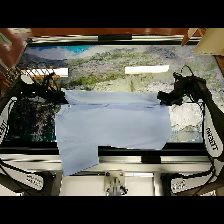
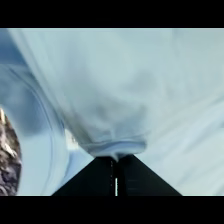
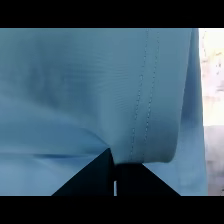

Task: Fold the shirts.

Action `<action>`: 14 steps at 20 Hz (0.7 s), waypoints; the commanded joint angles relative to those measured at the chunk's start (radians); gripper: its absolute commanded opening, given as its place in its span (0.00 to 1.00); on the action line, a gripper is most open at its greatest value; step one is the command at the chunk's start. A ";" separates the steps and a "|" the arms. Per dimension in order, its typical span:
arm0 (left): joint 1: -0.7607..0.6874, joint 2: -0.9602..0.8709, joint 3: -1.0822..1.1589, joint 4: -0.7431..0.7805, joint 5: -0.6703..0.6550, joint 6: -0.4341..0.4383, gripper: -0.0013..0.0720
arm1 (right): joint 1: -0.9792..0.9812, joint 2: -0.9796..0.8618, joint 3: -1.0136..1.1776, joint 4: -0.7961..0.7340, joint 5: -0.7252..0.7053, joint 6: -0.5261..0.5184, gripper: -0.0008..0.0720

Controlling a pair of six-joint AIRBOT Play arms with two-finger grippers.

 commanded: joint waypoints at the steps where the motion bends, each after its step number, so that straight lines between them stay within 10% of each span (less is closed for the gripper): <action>1: 0.002 -0.002 -0.027 0.012 -0.090 -0.048 0.06 | 0.000 -0.008 -0.003 0.013 -0.109 0.006 0.11; 14: 0.029 -0.016 -0.003 0.076 -0.209 -0.019 0.06 | -0.005 -0.008 -0.003 -0.091 -0.263 -0.016 0.11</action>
